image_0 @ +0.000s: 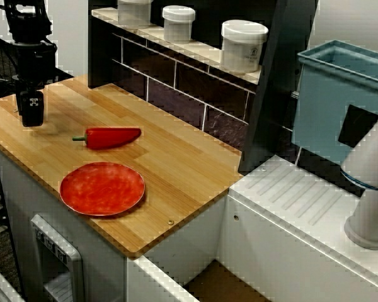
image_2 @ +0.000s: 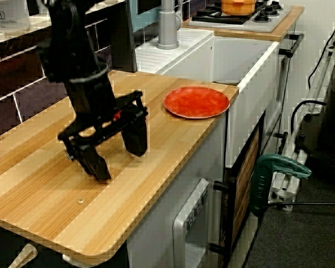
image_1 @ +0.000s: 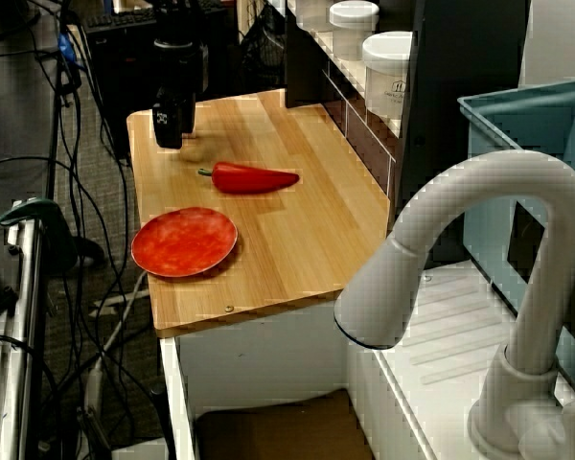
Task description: Put the object on the plate
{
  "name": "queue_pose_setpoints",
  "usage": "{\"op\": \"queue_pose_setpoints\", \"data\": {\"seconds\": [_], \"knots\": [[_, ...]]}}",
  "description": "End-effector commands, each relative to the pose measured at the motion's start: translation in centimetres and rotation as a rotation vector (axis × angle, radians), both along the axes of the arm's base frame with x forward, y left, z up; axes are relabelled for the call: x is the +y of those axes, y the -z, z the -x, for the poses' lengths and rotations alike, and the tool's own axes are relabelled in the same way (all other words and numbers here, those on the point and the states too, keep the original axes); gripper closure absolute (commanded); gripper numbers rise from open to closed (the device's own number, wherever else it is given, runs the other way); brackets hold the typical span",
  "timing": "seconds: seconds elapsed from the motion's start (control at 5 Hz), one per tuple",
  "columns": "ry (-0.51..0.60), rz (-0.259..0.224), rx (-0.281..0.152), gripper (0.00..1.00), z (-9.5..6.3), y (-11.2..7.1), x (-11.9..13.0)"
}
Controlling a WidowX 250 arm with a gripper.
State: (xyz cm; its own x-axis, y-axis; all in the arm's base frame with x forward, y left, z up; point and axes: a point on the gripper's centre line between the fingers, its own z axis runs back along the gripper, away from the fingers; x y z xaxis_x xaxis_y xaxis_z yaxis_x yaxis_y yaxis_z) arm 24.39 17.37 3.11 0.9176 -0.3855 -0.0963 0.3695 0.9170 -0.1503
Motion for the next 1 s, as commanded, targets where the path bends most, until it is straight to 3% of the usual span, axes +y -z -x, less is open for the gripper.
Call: {"op": "queue_pose_setpoints", "data": {"seconds": [0.0, 0.2, 0.4, 0.8], "knots": [[0.036, 0.000, 0.061, 0.00, -0.6, -2.8, -3.3], [0.034, 0.011, 0.037, 0.00, -1.2, -4.0, -4.6], [-0.004, -0.023, -0.044, 0.00, -2.0, -3.7, -6.1], [-0.018, -0.046, -0.135, 0.00, -2.5, -5.6, -8.9]]}}
